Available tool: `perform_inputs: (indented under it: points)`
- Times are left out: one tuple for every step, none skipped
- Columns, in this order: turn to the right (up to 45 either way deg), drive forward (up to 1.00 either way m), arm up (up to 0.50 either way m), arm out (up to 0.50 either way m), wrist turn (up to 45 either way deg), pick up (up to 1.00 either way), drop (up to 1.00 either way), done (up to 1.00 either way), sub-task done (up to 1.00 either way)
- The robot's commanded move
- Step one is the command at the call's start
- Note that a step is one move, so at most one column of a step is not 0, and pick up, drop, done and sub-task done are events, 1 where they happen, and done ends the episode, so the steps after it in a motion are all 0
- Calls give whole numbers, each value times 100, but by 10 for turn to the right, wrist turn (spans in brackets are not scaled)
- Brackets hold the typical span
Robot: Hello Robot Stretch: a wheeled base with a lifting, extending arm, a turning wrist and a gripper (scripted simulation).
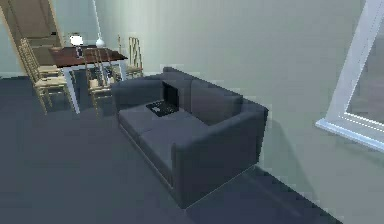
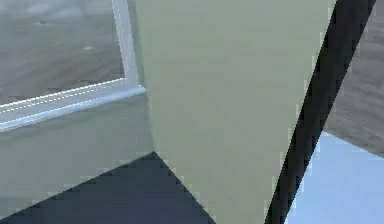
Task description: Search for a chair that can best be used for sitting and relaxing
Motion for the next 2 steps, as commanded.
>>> perform_inputs:
  points:
    - [-240, 0, 0, 0, 0, 0, 0, 0, 0]
    - [0, 25, 0, 0, 0, 0, 0, 0, 0]
